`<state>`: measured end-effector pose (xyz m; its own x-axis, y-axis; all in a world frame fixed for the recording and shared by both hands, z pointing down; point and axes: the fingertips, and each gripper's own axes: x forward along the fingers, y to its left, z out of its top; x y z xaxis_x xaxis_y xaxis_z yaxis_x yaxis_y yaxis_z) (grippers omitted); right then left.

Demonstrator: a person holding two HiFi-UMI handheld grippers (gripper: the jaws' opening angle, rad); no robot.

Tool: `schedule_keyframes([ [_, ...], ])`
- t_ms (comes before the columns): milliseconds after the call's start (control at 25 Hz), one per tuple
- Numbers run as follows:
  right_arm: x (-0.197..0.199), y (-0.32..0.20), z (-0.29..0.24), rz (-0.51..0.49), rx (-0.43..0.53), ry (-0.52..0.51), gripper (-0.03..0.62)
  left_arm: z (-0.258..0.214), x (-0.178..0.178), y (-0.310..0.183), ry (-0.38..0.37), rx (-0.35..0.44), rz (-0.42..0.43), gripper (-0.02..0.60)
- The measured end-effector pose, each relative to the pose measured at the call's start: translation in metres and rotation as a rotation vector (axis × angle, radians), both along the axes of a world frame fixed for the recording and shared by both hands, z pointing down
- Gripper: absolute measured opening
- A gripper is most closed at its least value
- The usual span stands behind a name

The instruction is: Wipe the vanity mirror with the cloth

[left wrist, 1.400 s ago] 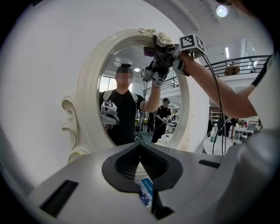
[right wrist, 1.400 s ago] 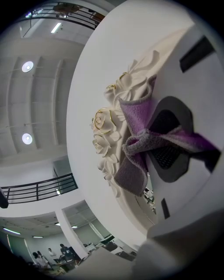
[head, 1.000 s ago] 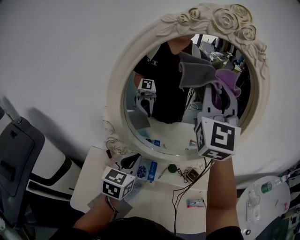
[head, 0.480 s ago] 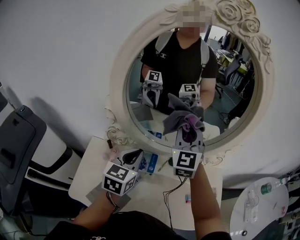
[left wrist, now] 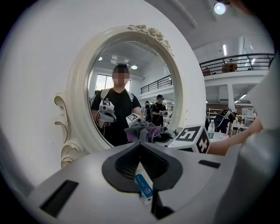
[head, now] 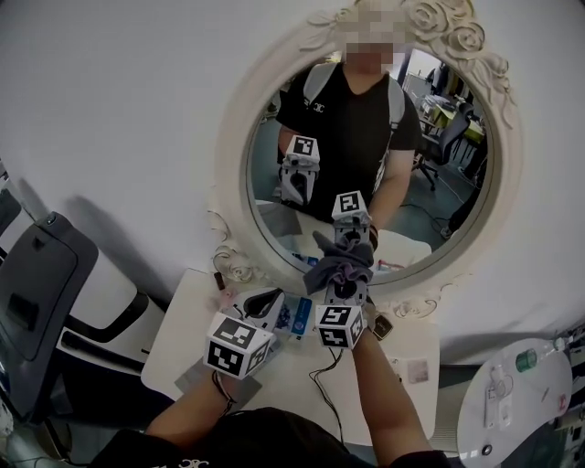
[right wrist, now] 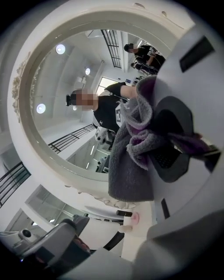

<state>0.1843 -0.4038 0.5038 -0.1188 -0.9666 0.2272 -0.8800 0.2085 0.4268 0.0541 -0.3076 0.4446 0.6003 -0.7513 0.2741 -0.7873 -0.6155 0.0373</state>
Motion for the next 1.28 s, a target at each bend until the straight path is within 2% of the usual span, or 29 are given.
schedule_keyframes([
  [120,0.002,0.002,0.006,0.014,-0.076,0.003,0.046,-0.005,0.002,0.003,0.005,0.017,0.008,0.0],
  [200,0.004,0.009,-0.02,0.019,-0.033,-0.032,0.046,-0.007,0.0,0.006,0.011,0.025,0.008,0.0],
  [280,0.008,0.019,-0.078,0.017,0.095,-0.097,0.046,-0.008,-0.004,0.008,0.018,0.025,0.003,0.0],
  [360,0.013,0.031,-0.158,-0.004,0.251,-0.156,0.046,-0.009,-0.008,0.007,0.029,0.025,-0.002,0.0],
  [520,0.029,0.057,-0.316,-0.05,0.525,-0.184,0.046,-0.015,-0.005,0.009,0.043,0.04,0.009,0.0],
  [600,0.039,0.065,-0.377,-0.044,0.615,-0.161,0.046,-0.017,0.0,0.011,0.043,0.048,0.025,0.0],
  [720,0.057,0.062,-0.437,-0.012,0.66,-0.129,0.046,-0.019,0.006,0.011,0.041,0.056,0.041,0.0],
  [840,0.072,0.047,-0.462,0.017,0.642,-0.127,0.046,-0.017,0.008,0.009,0.044,0.051,0.045,0.0],
  [960,0.082,0.028,-0.458,0.039,0.623,-0.122,0.046,-0.011,0.012,0.006,0.039,0.034,0.052,0.0],
  [1120,0.087,0.023,-0.452,0.029,0.693,-0.145,0.046,-0.004,0.016,0.0,0.03,0.014,0.058,0.0],
  [1280,0.089,0.025,-0.439,0.016,0.723,-0.174,0.046,0.003,0.02,-0.004,0.023,-0.009,0.06,0.0],
])
